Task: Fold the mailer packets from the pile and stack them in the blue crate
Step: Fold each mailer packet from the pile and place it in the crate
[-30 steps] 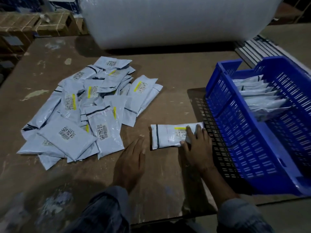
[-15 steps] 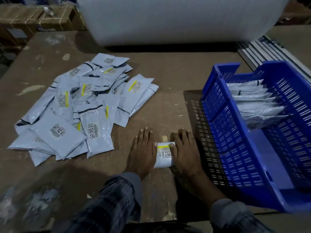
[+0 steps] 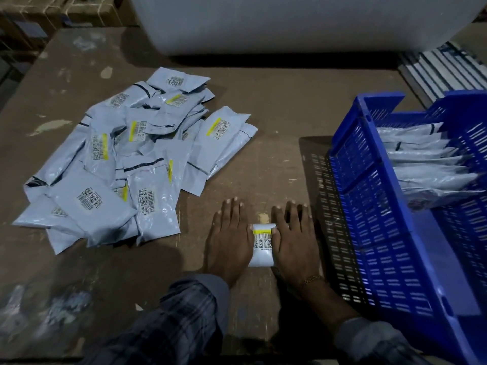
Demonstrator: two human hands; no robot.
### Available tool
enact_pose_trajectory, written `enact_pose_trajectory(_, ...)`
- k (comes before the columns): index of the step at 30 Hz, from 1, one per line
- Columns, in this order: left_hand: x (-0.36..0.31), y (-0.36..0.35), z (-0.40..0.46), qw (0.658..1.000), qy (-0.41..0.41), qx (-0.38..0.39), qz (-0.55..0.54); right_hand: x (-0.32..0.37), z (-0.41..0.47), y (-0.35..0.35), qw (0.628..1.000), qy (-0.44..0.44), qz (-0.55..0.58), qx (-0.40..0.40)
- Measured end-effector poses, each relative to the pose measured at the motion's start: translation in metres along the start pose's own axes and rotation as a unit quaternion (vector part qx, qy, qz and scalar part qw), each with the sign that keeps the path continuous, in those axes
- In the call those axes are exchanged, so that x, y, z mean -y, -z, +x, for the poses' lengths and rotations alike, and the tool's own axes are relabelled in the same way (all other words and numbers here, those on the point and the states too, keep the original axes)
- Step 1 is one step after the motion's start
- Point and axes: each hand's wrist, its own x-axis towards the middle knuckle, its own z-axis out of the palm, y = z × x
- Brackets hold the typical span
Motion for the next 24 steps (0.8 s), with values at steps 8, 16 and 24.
enact_pose_trajectory(8,-0.004,-0.006,0.002,1.0,0.018,0.001,-0.011,0.007,0.007,-0.005,0.999,-0.002,-0.046,0.0)
enact_pose_trajectory(16,-0.016,-0.01,0.004,0.999,0.036,-0.014,-0.012,0.009,0.013,-0.011,0.998,0.013,-0.063,0.003)
enact_pose_trajectory(24,-0.014,-0.009,0.007,0.999,0.04,0.001,-0.023,0.008,0.013,-0.011,1.0,0.009,-0.025,-0.011)
